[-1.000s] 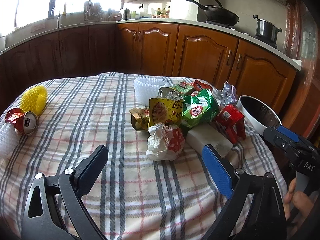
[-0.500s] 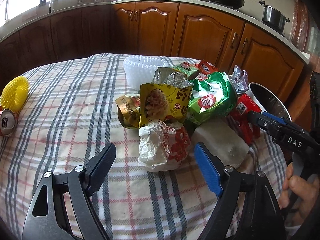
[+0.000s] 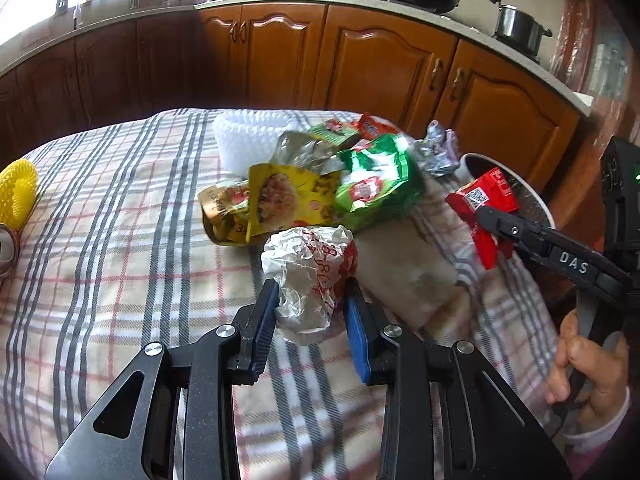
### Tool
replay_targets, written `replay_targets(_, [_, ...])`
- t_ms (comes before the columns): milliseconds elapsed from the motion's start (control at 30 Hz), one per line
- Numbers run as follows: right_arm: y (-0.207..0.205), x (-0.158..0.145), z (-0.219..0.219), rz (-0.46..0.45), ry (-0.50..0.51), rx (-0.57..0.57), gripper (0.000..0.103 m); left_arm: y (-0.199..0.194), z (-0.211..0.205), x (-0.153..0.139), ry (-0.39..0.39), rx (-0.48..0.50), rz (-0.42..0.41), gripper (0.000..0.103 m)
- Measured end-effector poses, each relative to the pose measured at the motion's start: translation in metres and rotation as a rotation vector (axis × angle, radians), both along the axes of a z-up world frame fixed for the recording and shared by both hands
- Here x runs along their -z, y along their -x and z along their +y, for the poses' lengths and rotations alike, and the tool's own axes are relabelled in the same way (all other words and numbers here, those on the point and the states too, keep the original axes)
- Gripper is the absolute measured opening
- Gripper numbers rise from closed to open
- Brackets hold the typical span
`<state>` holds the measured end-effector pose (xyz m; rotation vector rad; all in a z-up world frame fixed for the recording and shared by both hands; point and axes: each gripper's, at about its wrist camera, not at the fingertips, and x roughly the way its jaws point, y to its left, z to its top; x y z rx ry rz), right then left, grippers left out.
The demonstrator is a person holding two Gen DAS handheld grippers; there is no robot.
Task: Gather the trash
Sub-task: 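Carry both held items over the black trash bin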
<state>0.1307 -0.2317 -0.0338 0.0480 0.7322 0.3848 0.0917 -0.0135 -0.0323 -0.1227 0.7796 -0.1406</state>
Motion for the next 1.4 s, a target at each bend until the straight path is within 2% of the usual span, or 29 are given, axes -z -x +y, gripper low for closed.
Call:
replay_targets(200, [0.016, -0.013, -0.026, -0.027, -0.02, 0.041, 0.043, 0.009, -0.022, -0.024, 0.018, 0.063, -0.05, 0.031])
replay_targets(500, [0.019, -0.024, -0.071, -0.047, -0.032, 0.131, 0.043, -0.012, -0.078, -0.04, 0.02, 0.188, -0.062, 0.031])
replay_targets(933, [0.003, -0.036, -0.14, -0.06, -0.045, 0.256, 0.043, -0.067, -0.154, -0.045, 0.039, 0.309, -0.028, 0.031])
replay_targets(1200, [-0.012, -0.037, -0.163, -0.057, -0.042, 0.291, 0.044, -0.102, -0.189, -0.045, 0.068, 0.36, 0.004, 0.031])
replay_targets(1400, [-0.027, -0.036, -0.174, -0.046, -0.039, 0.299, 0.044, -0.126, -0.214, -0.044, 0.056, 0.39, 0.033, 0.031])
